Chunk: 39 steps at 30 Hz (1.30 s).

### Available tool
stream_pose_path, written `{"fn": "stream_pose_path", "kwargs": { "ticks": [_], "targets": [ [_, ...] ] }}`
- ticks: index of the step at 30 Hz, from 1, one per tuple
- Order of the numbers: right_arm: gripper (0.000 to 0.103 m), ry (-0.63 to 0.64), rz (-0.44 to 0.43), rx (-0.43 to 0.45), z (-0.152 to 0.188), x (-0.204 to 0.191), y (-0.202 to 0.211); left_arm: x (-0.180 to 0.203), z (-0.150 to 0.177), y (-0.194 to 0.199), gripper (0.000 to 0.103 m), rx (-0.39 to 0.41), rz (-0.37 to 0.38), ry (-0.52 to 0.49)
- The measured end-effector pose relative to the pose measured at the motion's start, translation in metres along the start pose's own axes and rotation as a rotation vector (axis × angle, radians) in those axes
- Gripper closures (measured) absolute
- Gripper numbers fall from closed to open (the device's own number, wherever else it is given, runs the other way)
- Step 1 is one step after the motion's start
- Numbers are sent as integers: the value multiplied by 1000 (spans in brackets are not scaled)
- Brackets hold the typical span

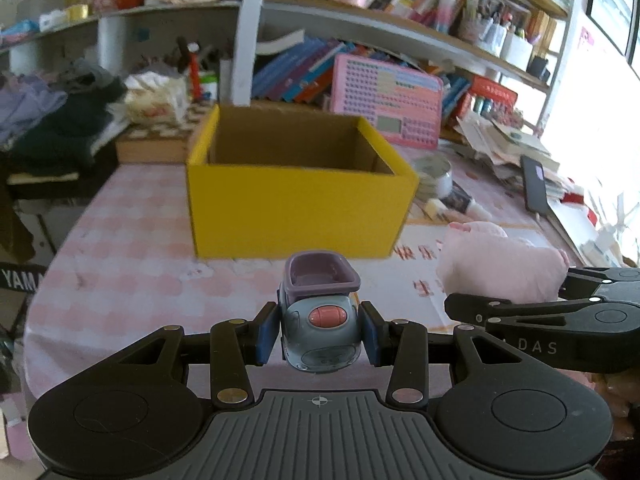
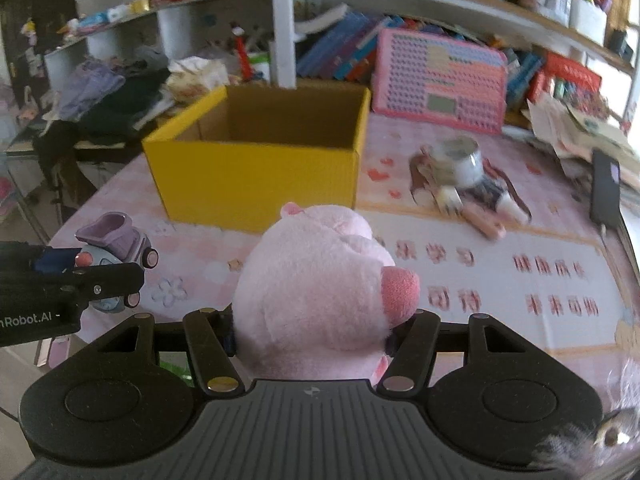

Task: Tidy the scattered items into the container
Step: 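Lift and carry the pig and toy car toward the yellow box with both tools, then lower both tools into the box and open them, releasing pig and car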

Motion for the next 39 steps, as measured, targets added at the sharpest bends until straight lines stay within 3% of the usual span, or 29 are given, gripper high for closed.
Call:
{"fn": "stream_pose_path", "kwargs": {
  "ticks": [9, 20, 27, 39],
  "targets": [
    [44, 92, -31, 119, -52, -16, -4, -6, -49, 7, 62, 97, -19, -59],
    [44, 153, -57, 172, -124, -12, -50, -16, -119, -39, 62, 139, -29, -115],
    [44, 250, -62, 140, -163, -10, -105, -27, -154, -92, 62, 91, -52, -147],
    [44, 474, -105, -70, -199, -14, -214, -52, -179, -199, 62, -126, -126, -256]
  ]
}}
Point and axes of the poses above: each gripper's, at about its wrist camera, not at the fingertips, and y roughly against the way its jaws point, x to its right, z to its underside, the point moved 8 cm from there along -y, roughly the way its jaws point, and after that the axes turned 3 degrees about -x, right-handed, at the moved point
